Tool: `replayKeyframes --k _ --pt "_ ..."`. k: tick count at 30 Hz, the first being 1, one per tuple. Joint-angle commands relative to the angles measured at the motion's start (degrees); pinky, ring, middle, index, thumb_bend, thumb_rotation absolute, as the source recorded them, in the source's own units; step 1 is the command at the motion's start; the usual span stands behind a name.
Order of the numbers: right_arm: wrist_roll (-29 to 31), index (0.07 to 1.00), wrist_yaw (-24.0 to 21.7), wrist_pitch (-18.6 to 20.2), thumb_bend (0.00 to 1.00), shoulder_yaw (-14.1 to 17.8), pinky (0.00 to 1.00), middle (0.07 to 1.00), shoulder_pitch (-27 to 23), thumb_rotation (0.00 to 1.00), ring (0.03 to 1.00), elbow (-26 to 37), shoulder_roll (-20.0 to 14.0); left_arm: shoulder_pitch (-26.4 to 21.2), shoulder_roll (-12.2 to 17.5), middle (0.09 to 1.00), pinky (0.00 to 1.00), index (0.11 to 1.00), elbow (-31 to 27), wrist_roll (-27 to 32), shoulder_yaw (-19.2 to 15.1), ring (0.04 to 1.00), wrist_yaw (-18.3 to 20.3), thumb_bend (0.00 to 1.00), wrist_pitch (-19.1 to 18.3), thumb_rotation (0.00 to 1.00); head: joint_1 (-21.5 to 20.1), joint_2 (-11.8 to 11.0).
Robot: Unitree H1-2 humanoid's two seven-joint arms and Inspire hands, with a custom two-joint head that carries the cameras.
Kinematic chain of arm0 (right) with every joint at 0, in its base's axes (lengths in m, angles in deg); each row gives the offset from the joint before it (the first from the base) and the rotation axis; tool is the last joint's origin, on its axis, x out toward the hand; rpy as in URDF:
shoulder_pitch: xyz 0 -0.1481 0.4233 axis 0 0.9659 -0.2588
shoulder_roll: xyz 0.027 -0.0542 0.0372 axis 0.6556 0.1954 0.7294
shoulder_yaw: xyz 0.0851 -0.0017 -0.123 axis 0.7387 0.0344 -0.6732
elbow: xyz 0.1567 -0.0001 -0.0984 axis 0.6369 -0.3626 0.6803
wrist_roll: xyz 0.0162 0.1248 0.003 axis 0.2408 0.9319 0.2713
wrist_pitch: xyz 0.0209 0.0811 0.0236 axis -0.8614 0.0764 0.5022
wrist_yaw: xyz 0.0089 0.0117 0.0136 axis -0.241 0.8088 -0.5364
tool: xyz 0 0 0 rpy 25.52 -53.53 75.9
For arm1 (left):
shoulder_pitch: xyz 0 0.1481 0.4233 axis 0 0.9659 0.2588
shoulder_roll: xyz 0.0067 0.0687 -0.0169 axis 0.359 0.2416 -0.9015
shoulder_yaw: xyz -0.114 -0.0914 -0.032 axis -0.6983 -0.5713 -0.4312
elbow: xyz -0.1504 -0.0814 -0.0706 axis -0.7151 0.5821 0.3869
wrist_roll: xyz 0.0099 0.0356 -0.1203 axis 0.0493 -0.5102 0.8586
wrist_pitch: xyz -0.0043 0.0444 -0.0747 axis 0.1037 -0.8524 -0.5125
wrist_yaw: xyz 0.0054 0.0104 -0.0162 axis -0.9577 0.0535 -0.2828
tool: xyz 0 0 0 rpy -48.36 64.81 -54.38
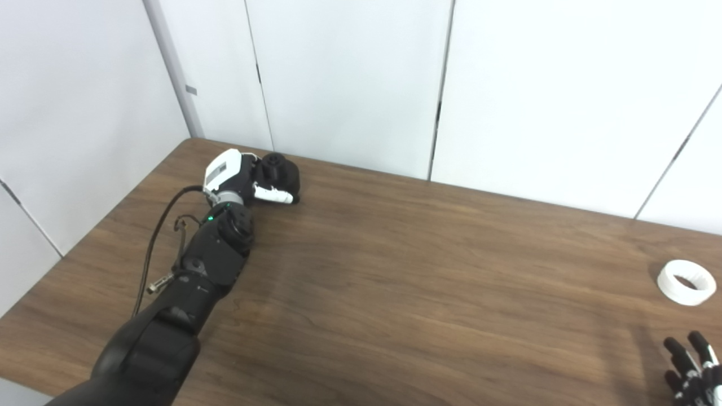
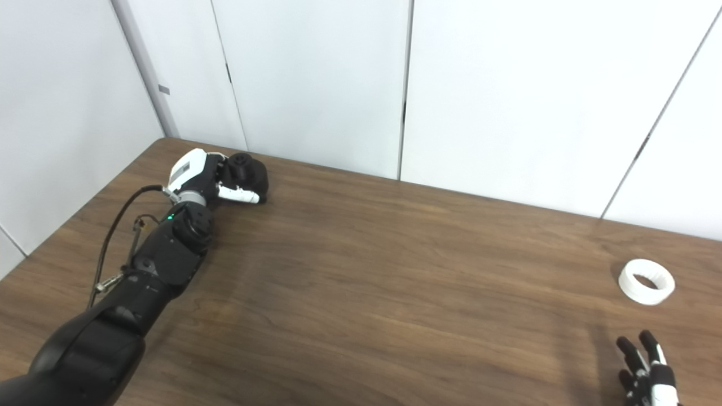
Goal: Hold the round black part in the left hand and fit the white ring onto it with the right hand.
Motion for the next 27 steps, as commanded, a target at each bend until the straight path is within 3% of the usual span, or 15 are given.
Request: replayKeyframes --k 1,5,8,12,17,24,27 --pt "-0.41 1.0 0.43 -0.51 0.59 -0.1 1.0 0.934 -0.51 1.0 1.0 2.63 0.37 -2.02 1.39 0.657 0.59 0.48 -1.1 -0.27 0.18 0.689 -0.51 0.52 1.07 0.04 -0.13 0.08" --pt "-0.04 1.0 -0.01 0.41 0.68 -0.33 1.0 0.941 -0.73 1.0 1.0 2.74 -0.15 -1.62 1.23 0.697 0.62 0.48 -1.33 0.41 -0.29 0.731 -0.71 0.52 2.07 0.04 -1.16 0.67" --pt "-0.06 1.0 0.33 1.97 0.72 -0.43 1.0 0.943 -0.84 1.0 1.0 3.7 0.03 -0.18 1.1 0.735 0.67 0.48 -5.14 0.95 -0.66 0.773 0.45 0.52 1.75 0.04 -2.21 1.23" --pt "-0.95 1.0 1.79 6.13 0.66 -0.76 1.0 0.948 -1.11 1.0 1.0 6.37 0.95 3.44 1.44 0.746 0.74 0.481 -14.85 0.01 0.54 0.823 4.36 0.52 -0.29 0.05 -3.91 1.92" --pt "-1.2 1.0 2.9 9.55 0.58 -1.65 1.0 0.962 -1.28 1.0 1.0 8.97 1.94 9.91 0.93 0.739 0.74 0.481 -29.79 -0.09 1.56 0.822 10.04 0.52 -1.73 0.05 -6.44 3.16" --pt "-1.47 1.0 3.2 7.33 0.4 -3.19 1.0 0.957 -1.15 1.0 1.0 8.75 2.49 18.32 -0.81 0.758 0.79 0.482 -48.77 -1.6 4.85 0.855 17.56 0.52 -5.3 0.05 -9.6 4.71" --pt "-1.78 1.0 3.41 6.66 0.39 -3.87 1.0 0.953 -1.15 1.0 1.0 8.28 2.64 21.15 -1.68 0.773 0.81 0.483 -54.93 -2.34 6.25 0.872 20.44 0.52 -6.95 0.05 -10.69 5.22"
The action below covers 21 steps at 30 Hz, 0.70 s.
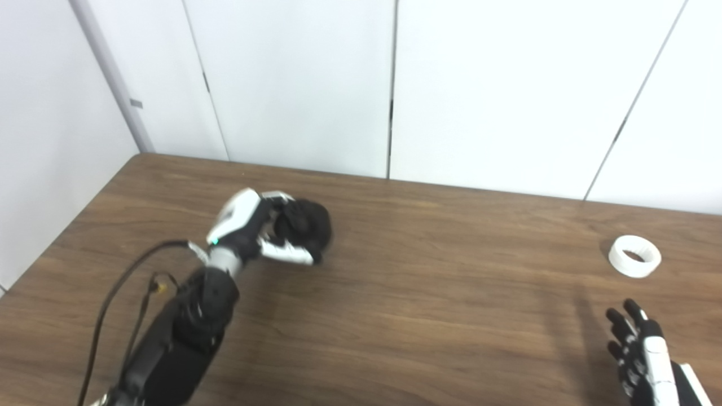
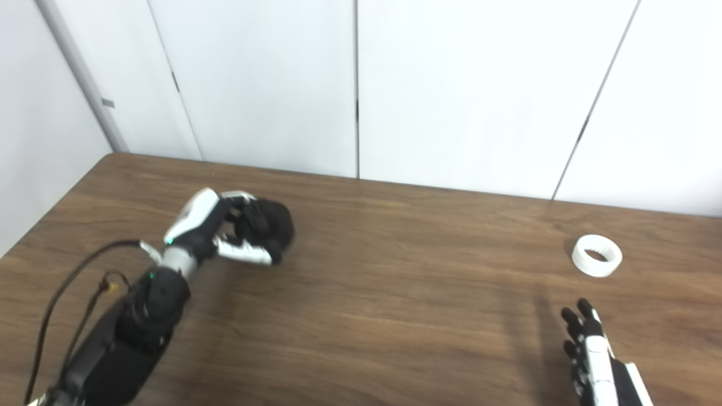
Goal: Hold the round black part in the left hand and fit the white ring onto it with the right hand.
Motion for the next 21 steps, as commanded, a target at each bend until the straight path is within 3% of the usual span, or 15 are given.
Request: replayKeyframes --k 1,6,8,10,12,13,21 --pt "-0.21 1.0 0.22 -3.08 0.39 -0.29 1.0 0.953 -0.81 1.0 1.0 1.08 2.14 -0.45 0.25 0.775 0.82 0.483 -4.87 -1.71 0.43 0.875 1.23 0.52 -0.27 0.05 -0.86 0.41" --pt "-0.48 1.0 0.57 -3.83 0.45 -1.2 1.0 0.933 -0.87 1.0 0.982 0.22 2.38 3.54 -1.14 0.778 0.84 0.482 -12.56 -6.27 4.55 0.877 4.84 0.52 -0.02 0.05 -3.19 1.61" --pt "-0.58 1.0 0.65 -3.7 0.46 -1.71 1.0 0.931 -0.98 1.0 0.982 0.19 2.56 5.57 -2.03 0.77 0.83 0.482 -14.11 -8.14 6.57 0.865 4.76 0.52 2.08 0.05 -4.25 2.22" --pt "-0.98 1.0 0.98 -3.4 0.47 -2.22 1.0 0.932 -1.08 1.0 0.985 0.25 2.77 7.27 -2.81 0.763 0.83 0.482 -14.71 -9.64 8.29 0.855 4.38 0.52 4.33 0.05 -5.03 2.63" --pt "-1.83 1.0 1.52 -3.1 0.49 -2.79 1.0 0.924 -1.21 1.0 0.979 0.35 2.99 8.96 -3.81 0.763 0.96 0.481 -14.86 -10.73 9.65 0.873 3.9 0.52 6.58 0.05 -5.85 2.95" --pt "-2.26 1.0 1.84 -2.97 0.49 -3.04 1.0 0.922 -1.29 1.0 0.977 0.35 3.15 10.02 -4.46 0.763 0.98 0.481 -15.0 -11.66 10.73 0.877 3.88 0.52 7.42 0.05 -6.53 3.31" --pt "-4.24 0.991 3.28 -2.92 0.55 -4.98 1.0 0.899 -1.98 1.0 0.959 0.27 3.36 14.53 -6.23 0.758 1.0 0.481 -13.59 -20.03 16.6 0.851 4.39 0.52 14.27 0.05 -11.04 6.3"
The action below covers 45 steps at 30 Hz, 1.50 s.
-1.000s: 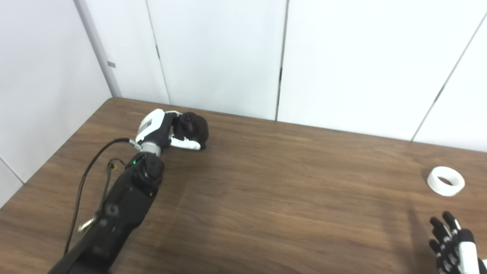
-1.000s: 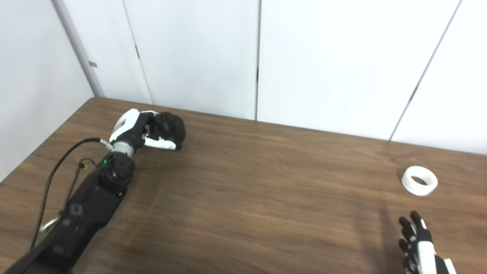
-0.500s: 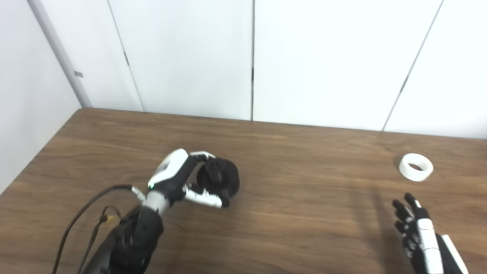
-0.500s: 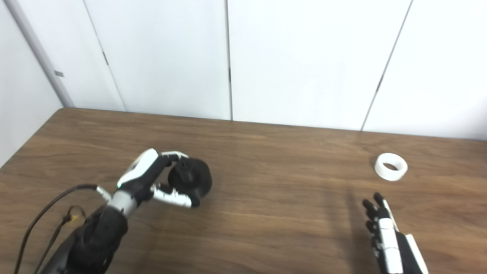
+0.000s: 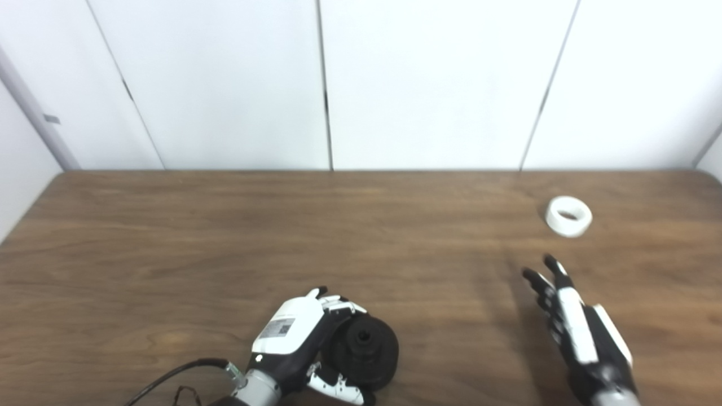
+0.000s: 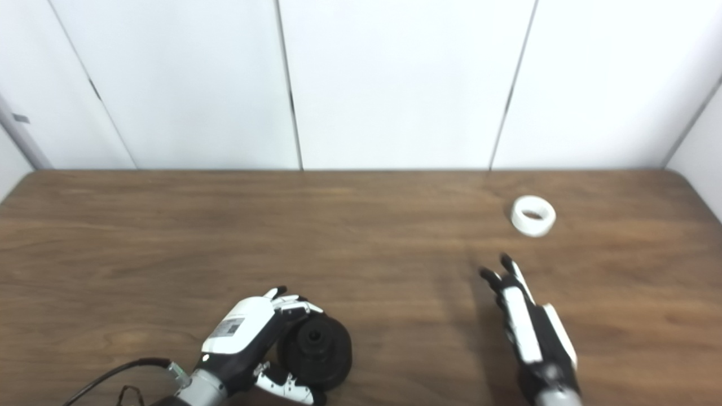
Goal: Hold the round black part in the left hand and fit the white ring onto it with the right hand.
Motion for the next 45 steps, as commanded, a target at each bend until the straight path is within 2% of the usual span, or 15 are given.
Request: replayKeyframes --k 1,6,14,24,30,32,34,36,38,41,43,45 --pt "-0.7 0.99 0.56 -2.0 0.55 -0.28 1.0 0.899 -1.36 1.0 0.958 1.22 3.13 -0.33 -0.29 0.757 1.0 0.481 -0.39 -1.87 -0.06 0.849 -1.01 0.52 2.84 0.05 -0.5 0.39" --pt "-1.01 0.985 1.11 -1.44 0.56 -0.93 1.0 0.884 -1.84 1.0 0.938 1.87 3.45 1.7 -0.59 0.774 1.0 0.481 0.52 -3.19 0.97 0.873 0.57 0.52 4.93 0.05 -1.91 2.09" --pt "-1.46 0.982 1.61 0.0 0.57 -1.3 1.0 0.875 -2.39 1.0 0.935 2.92 3.27 2.35 -1.02 0.791 1.0 0.482 1.6 -3.1 -0.17 0.887 2.01 0.52 6.28 0.05 -2.13 3.6" --pt "0.0 0.989 1.73 -0.05 0.58 -0.52 1.0 0.89 -2.42 1.0 0.947 3.11 2.78 2.9 -2.18 0.787 1.0 0.481 3.89 -1.93 -1.98 0.886 1.87 0.52 7.98 0.05 -2.54 3.44" --pt "4.15 0.998 1.95 0.06 0.56 2.59 0.98 0.914 -3.23 1.0 0.956 5.35 2.36 3.29 -2.35 0.785 1.0 0.481 4.2 -1.73 -2.35 0.891 2.1 0.52 8.25 0.05 -3.25 3.17" --pt "2.84 0.985 2.52 0.38 0.57 3.21 0.94 0.901 -4.21 1.0 0.935 6.28 1.51 3.38 -2.27 0.786 1.0 0.481 4.49 -1.93 -2.41 0.89 1.87 0.52 8.4 0.05 -3.73 3.02" --pt "0.69 0.984 2.21 1.22 0.58 3.32 0.99 0.891 -5.4 0.99 0.951 6.99 -0.41 3.54 -2.19 0.779 0.99 0.481 4.95 -2.13 -2.51 0.882 1.3 0.52 8.82 0.05 -4.88 2.77" --pt "-1.31 0.97 1.81 3.37 0.6 3.47 1.0 0.893 -6.89 0.94 0.977 7.96 -2.03 3.76 -2.16 0.776 0.99 0.481 5.17 -2.1 -2.68 0.877 1.14 0.52 8.95 0.05 -4.88 2.77" --pt "-3.41 0.95 1.53 4.51 0.62 3.81 1.0 0.894 -8.63 0.87 0.977 7.96 -3.25 3.88 -2.2 0.776 1.0 0.481 5.55 -1.79 -2.88 0.879 1.1 0.52 9.18 0.05 -7.53 2.17" --pt "-6.2 0.932 0.85 4.99 0.62 4.34 0.96 0.916 -11.65 0.67 0.959 7.0 -5.26 4.28 -2.18 0.774 1.0 0.481 5.9 -1.64 -3.3 0.879 0.54 0.52 9.76 0.05 -9.28 1.67" --pt "-9.36 0.92 0.06 5.02 0.68 4.13 0.94 0.928 -13.38 0.59 0.953 6.1 -7.22 4.44 -2.11 0.774 1.0 0.481 6.07 -1.79 -3.46 0.877 0.13 0.52 10.1 0.05 -10.39 1.29" --pt "-11.56 0.914 -1.32 5.0 0.74 4.63 0.97 0.942 -15.37 0.5 0.964 4.86 -9.24 4.48 -2.0 0.774 1.0 0.481 6.11 -1.89 -3.54 0.878 0.01 0.52 10.25 0.05 -11.26 0.91"
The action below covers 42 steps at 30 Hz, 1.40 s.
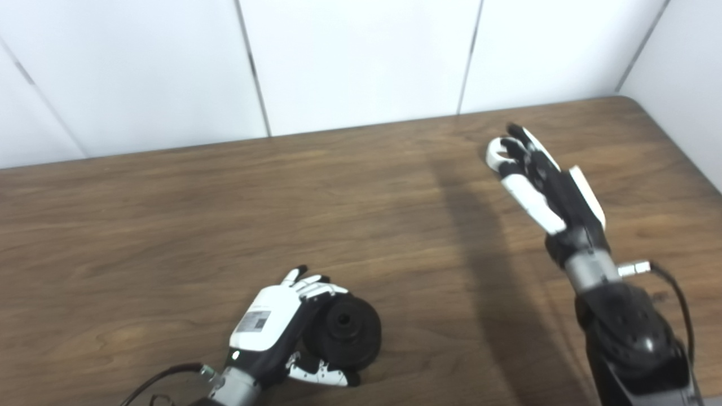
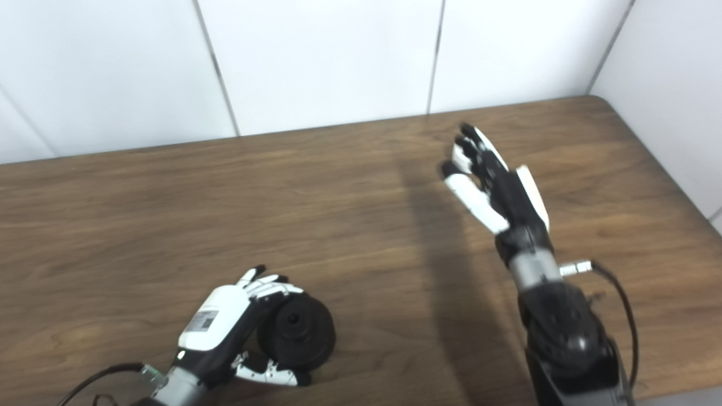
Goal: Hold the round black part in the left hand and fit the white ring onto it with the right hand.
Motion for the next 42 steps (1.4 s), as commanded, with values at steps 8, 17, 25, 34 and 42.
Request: replayKeyframes --k 8,17,25,34,42 --pt "-18.15 0.888 -12.2 -0.24 0.88 1.28 0.96 0.944 -10.29 0.44 0.962 -6.22 -10.87 0.73 0.87 0.779 1.0 0.482 1.8 -2.1 -0.29 0.878 1.08 0.52 -0.83 0.05 -3.58 -1.49" --pt "-29.25 0.855 -24.96 -0.27 0.95 1.06 0.93 0.986 -20.63 0.34 1.0 -17.37 -15.1 1.21 0.63 0.781 0.99 0.482 1.79 -1.79 -0.25 0.874 0.91 0.52 -0.64 0.05 -5.81 -2.61" --pt "-34.81 0.84 -28.05 -0.26 0.96 -3.42 0.98 0.986 -27.95 0.34 1.0 -28.59 -17.82 1.37 0.34 0.781 0.99 0.483 1.18 -1.93 -0.15 0.873 1.54 0.52 -1.06 0.05 -6.9 -2.71" --pt "-36.78 0.825 -27.92 -0.43 0.95 -8.22 1.0 0.978 -33.09 0.29 1.0 -38.36 -19.0 1.39 0.42 0.785 0.99 0.482 0.49 -1.78 -0.22 0.877 1.86 0.52 -1.05 0.05 -8.12 -2.55" --pt "-38.33 0.828 -29.07 -0.35 0.96 -12.83 0.99 0.97 -35.81 0.29 1.0 -43.49 -20.58 1.54 0.22 0.782 0.98 0.482 0.15 -1.87 -0.26 0.874 1.87 0.52 -1.1 0.05 -8.01 -2.21"
